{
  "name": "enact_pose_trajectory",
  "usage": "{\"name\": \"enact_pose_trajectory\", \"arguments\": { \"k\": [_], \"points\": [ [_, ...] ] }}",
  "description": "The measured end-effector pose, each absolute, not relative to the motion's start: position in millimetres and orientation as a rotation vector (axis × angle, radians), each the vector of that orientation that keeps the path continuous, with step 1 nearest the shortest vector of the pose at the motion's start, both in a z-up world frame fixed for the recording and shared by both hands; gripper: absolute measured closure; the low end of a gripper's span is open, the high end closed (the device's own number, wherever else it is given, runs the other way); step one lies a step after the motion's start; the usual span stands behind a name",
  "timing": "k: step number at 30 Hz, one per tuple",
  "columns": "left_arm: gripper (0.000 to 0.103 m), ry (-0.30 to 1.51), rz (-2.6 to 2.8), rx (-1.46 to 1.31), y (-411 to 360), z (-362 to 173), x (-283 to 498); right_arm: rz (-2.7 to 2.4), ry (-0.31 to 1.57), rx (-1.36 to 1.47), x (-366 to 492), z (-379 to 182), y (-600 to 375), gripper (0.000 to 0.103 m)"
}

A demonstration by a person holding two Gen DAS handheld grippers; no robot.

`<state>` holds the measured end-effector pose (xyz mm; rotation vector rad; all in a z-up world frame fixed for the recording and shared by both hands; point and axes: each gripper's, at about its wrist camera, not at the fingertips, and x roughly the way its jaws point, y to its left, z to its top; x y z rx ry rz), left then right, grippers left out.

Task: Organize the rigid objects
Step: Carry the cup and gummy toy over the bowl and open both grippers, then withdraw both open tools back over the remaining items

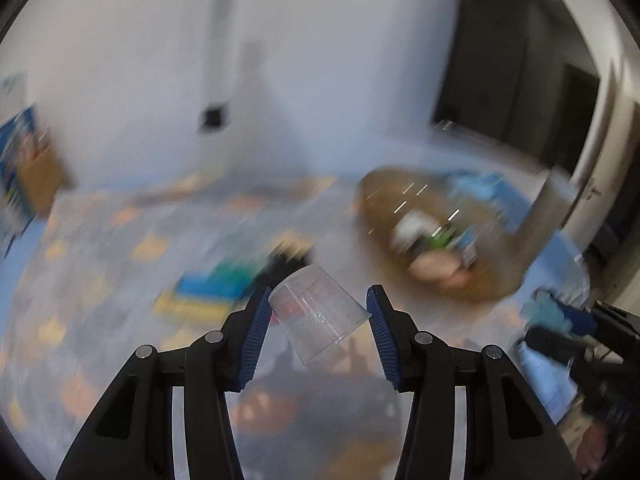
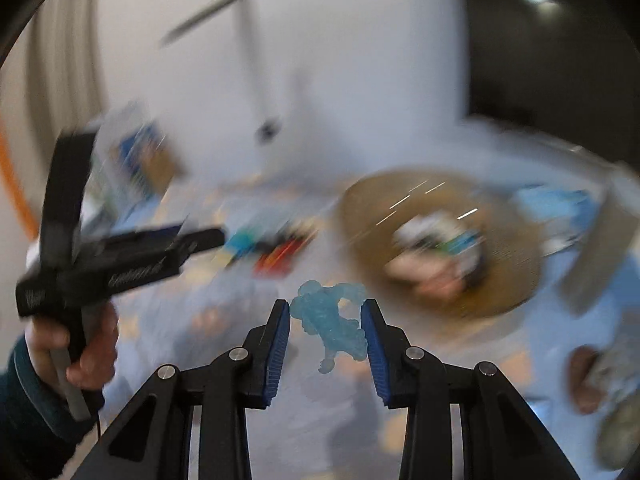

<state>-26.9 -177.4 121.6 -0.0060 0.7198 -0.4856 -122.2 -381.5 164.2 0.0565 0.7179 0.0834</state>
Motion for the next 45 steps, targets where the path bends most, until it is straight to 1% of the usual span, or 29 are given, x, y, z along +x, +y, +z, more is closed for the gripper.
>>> {"name": "enact_pose_trajectory", "arguments": {
  "k": [1, 3, 6, 13, 20, 21, 22, 23, 24, 26, 32, 36, 38, 41, 45],
  "points": [
    [0.057, 0.711, -0.51, -0.027, -192, 136, -18, 0.055, 0.702, 0.084, -121, 177, -397, 0.067],
    [0.057, 0.708, -0.541, -0.057, -210, 149, -7, -0.012, 0.673, 0.142, -115, 198, -426, 0.067],
    [0.057, 0.742, -0.58, -0.086, -242, 152, 13, -0.073, 0.676, 0.176, -102, 211, -453, 0.067],
    [0.057, 0.819, -0.577, -0.048, -279, 113, 25, -0.099, 0.775, 0.19, -72, 180, -473, 0.067],
    [0.056, 0.834, -0.593, 0.019, -296, 102, 29, -0.109, 0.828, 0.219, -55, 153, -483, 0.067],
    [0.054, 0.815, -0.582, 0.031, -297, 104, 27, -0.122, 0.829, 0.213, -53, 151, -484, 0.066],
    [0.047, 0.798, -0.576, 0.035, -296, 107, 25, -0.134, 0.841, 0.209, -51, 149, -485, 0.065],
    [0.03, 0.786, -0.569, 0.04, -294, 110, 24, -0.145, 0.861, 0.224, -49, 147, -487, 0.061],
    [0.023, 0.776, -0.566, 0.04, -290, 113, 21, -0.144, 0.872, 0.255, -51, 147, -491, 0.061],
    [0.023, 0.767, -0.581, 0.021, -275, 123, 16, -0.134, 0.863, 0.317, -58, 154, -496, 0.06],
    [0.023, 0.68, -0.514, -0.034, -199, 164, -7, -0.095, 0.771, 0.269, -89, 195, -459, 0.059],
    [0.023, 0.66, -0.424, -0.057, -138, 175, -24, 0.003, 0.761, 0.238, -97, 202, -414, 0.051],
    [0.023, 0.719, -0.347, -0.056, -99, 163, -28, 0.041, 0.759, 0.213, -100, 199, -392, 0.051],
    [0.023, 0.782, -0.275, -0.145, -52, 129, -30, 0.082, 0.768, 0.175, -105, 178, -359, 0.051],
    [0.024, 0.839, -0.179, -0.17, -20, 79, -28, 0.119, 0.833, 0.124, -95, 119, -325, 0.051]
  ]
}}
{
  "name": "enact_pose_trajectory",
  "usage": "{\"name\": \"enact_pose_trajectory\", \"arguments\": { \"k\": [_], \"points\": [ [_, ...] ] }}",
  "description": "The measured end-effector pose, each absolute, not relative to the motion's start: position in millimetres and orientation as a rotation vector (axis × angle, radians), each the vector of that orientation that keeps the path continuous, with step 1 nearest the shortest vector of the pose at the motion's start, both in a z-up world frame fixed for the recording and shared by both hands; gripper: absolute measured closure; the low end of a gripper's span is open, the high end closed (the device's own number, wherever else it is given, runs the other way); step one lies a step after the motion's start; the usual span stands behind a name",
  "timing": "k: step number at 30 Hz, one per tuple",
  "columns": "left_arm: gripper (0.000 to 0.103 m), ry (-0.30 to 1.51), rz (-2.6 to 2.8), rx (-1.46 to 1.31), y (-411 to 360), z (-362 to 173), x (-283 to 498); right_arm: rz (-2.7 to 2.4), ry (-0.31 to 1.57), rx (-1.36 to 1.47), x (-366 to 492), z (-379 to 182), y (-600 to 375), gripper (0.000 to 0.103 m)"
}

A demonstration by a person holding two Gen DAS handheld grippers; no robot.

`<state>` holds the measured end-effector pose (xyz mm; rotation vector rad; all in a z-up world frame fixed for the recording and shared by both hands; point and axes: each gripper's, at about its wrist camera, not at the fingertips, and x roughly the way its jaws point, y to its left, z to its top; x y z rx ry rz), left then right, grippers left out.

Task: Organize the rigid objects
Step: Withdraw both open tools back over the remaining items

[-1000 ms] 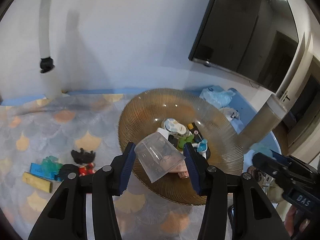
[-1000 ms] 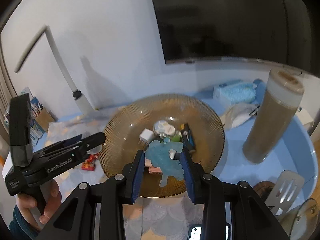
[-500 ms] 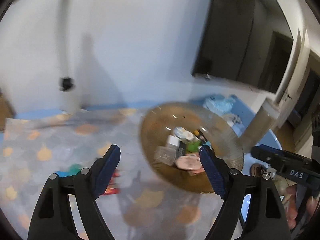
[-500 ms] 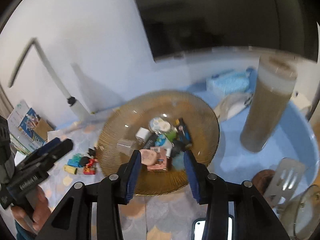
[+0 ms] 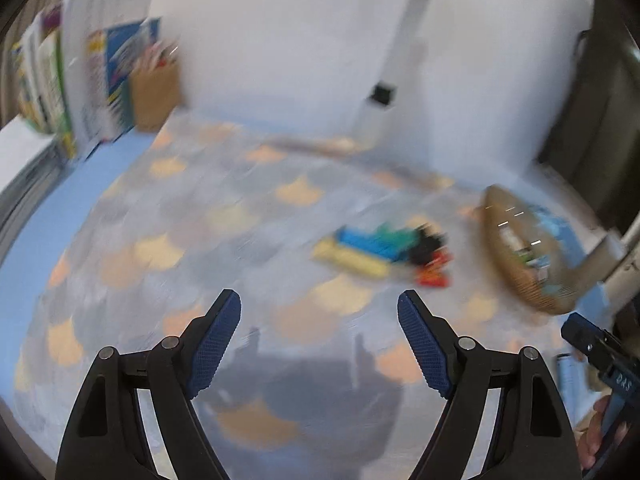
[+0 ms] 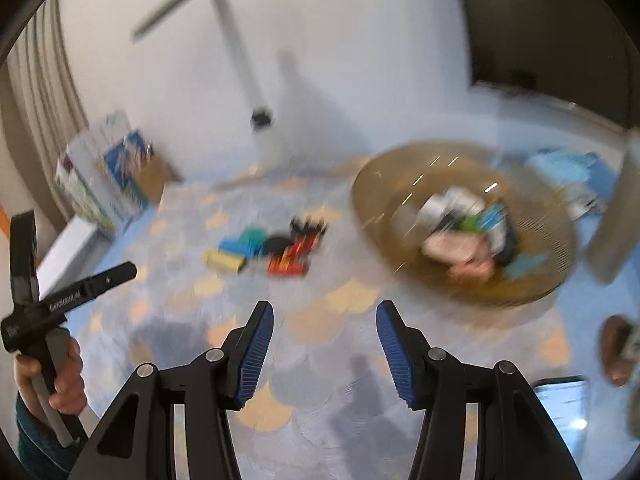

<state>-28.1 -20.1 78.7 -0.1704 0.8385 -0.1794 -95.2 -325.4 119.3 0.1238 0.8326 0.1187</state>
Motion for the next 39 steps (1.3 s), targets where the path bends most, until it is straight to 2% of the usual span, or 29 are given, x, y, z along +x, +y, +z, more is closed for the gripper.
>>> {"name": "enact_pose_trajectory", "arguments": {
  "k": [5, 11, 39],
  "points": [
    [0.024, 0.84, -0.159, -0.152, -21, 40, -24, 0.152, 0.847, 0.054, -86, 65, -305, 0.051],
    [0.023, 0.885, -0.129, -0.117, -24, 18, -23, 0.154, 0.897, 0.097, -81, 37, -311, 0.051],
    [0.023, 0.832, -0.096, -0.112, -24, 23, -31, 0.151, 0.893, 0.097, -82, 38, -312, 0.051]
  ]
}}
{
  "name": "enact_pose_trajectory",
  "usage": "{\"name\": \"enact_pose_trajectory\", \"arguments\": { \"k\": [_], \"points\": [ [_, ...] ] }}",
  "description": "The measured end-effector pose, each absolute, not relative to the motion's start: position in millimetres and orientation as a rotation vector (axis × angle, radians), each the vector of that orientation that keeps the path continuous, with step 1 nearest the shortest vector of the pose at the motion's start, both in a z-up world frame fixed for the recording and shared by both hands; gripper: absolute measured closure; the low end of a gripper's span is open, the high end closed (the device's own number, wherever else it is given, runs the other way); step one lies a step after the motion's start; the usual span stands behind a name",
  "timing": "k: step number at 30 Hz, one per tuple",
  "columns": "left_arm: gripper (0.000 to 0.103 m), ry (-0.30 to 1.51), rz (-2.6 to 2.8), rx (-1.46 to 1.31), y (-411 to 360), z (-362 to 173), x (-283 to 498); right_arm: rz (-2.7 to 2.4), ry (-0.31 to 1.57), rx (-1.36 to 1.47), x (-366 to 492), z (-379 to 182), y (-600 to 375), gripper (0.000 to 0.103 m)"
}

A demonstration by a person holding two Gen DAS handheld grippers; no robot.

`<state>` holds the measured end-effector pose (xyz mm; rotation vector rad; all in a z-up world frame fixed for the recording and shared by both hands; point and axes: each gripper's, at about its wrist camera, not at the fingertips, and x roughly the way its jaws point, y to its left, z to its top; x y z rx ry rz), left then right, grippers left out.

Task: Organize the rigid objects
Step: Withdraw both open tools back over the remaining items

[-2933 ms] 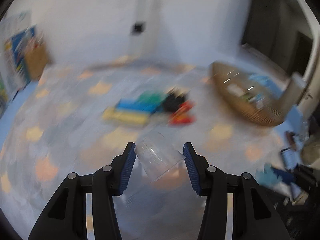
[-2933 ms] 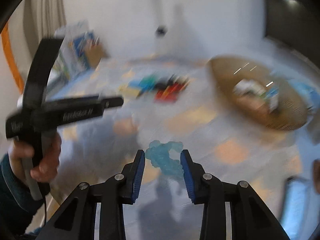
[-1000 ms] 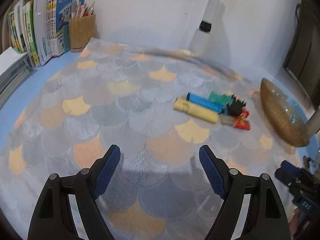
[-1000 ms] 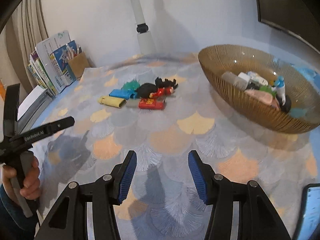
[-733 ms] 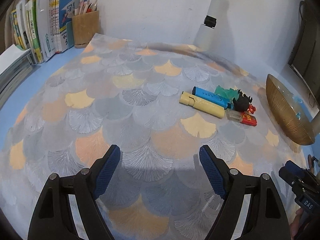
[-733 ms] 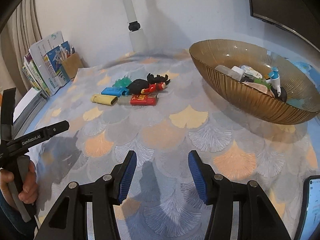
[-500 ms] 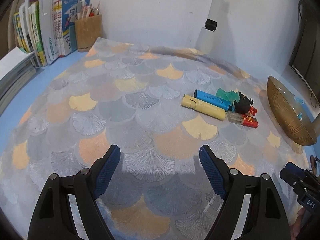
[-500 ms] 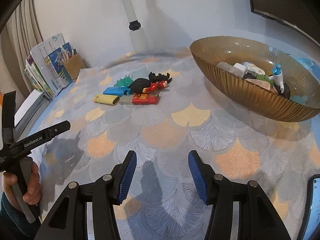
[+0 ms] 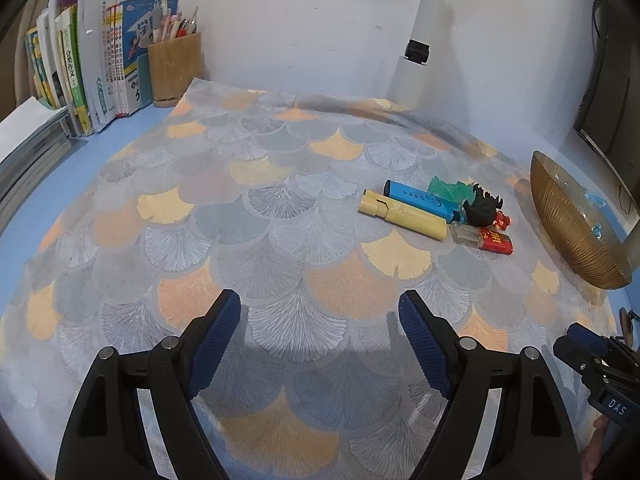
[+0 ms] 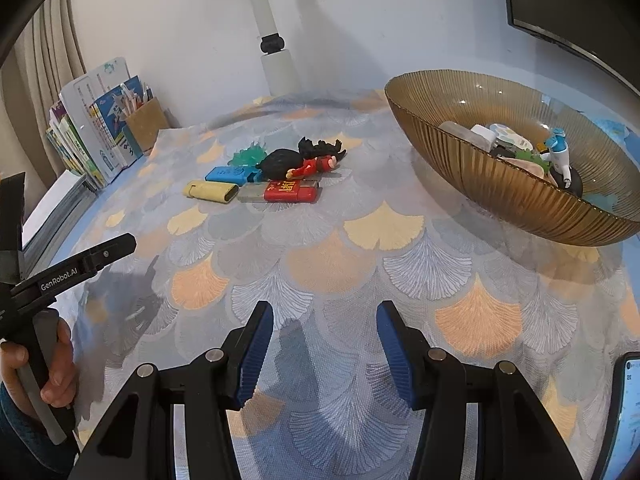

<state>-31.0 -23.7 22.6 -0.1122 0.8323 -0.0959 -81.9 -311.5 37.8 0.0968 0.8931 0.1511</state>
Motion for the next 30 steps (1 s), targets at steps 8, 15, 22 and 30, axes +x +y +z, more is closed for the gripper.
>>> {"name": "enact_pose_trajectory", "arguments": {
  "k": [8, 15, 22, 30],
  "points": [
    [0.023, 0.836, -0.1, -0.126, -22, 21, -30, 0.157, 0.902, 0.102, -80, 36, -312, 0.051],
    [0.023, 0.828, -0.098, -0.135, -20, 22, -33, 0.154, 0.898, 0.104, -82, 37, -312, 0.051],
    [0.023, 0.829, -0.098, -0.125, -21, 21, -32, 0.157, 0.895, 0.103, -83, 37, -311, 0.051],
    [0.023, 0.873, -0.108, -0.086, -31, 19, -27, 0.17, 0.892, 0.104, -84, 38, -310, 0.051]
  ]
}}
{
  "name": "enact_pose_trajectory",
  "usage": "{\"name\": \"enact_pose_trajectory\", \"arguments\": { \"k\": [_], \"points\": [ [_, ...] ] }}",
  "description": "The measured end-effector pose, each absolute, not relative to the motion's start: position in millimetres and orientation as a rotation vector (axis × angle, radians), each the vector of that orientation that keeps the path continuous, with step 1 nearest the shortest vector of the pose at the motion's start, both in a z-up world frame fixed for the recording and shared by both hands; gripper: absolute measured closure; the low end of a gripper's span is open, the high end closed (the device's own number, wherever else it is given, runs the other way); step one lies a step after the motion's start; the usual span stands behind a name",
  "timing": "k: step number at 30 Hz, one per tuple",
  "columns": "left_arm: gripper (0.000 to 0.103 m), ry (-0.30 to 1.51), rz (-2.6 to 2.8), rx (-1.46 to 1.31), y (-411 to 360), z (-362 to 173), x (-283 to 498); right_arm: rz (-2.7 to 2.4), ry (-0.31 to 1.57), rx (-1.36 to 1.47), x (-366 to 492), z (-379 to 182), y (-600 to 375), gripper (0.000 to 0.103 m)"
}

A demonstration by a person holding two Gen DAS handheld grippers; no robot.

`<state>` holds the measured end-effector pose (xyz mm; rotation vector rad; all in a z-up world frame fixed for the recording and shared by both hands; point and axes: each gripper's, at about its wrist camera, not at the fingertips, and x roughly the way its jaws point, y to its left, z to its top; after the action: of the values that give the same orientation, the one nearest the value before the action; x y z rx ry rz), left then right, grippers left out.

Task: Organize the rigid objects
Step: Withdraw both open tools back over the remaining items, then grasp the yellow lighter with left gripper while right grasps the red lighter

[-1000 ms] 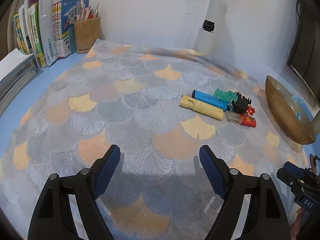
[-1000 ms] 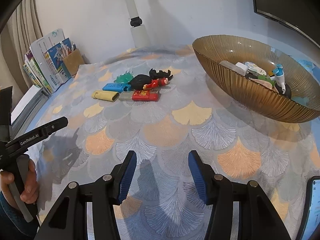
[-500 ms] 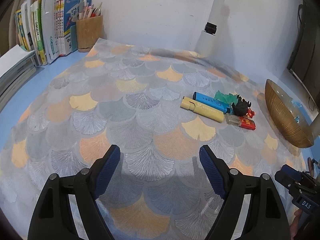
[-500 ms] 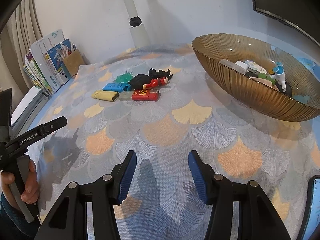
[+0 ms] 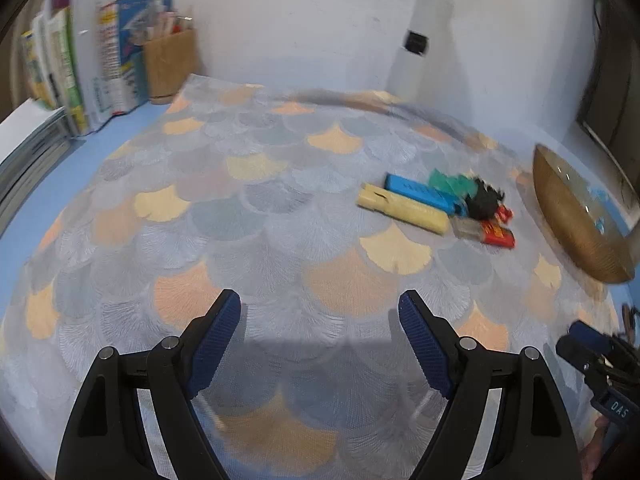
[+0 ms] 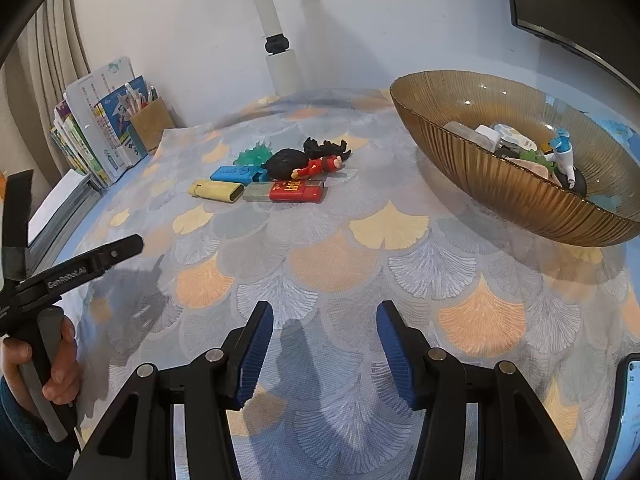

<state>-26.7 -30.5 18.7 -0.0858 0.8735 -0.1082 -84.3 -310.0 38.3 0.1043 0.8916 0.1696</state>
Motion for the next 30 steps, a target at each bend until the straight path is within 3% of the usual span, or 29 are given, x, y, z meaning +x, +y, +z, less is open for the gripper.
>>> {"name": "enact_pose_trajectory", "arguments": {
  "k": [10, 13, 22, 30],
  "points": [
    [0.023, 0.954, -0.171, -0.052, -64, 31, 18, 0.22, 0.982, 0.101, -66, 52, -302, 0.051],
    [0.023, 0.975, -0.177, -0.017, -83, 22, 37, 0.251, 0.976, 0.051, -47, 63, -291, 0.039],
    [0.023, 0.964, -0.177, 0.084, -114, 5, 63, 0.241, 0.987, -0.042, 11, 38, -279, 0.038],
    [0.023, 0.976, -0.178, 0.105, -76, 7, 43, 0.287, 0.951, -0.137, 37, 26, -262, 0.038]
  ]
}}
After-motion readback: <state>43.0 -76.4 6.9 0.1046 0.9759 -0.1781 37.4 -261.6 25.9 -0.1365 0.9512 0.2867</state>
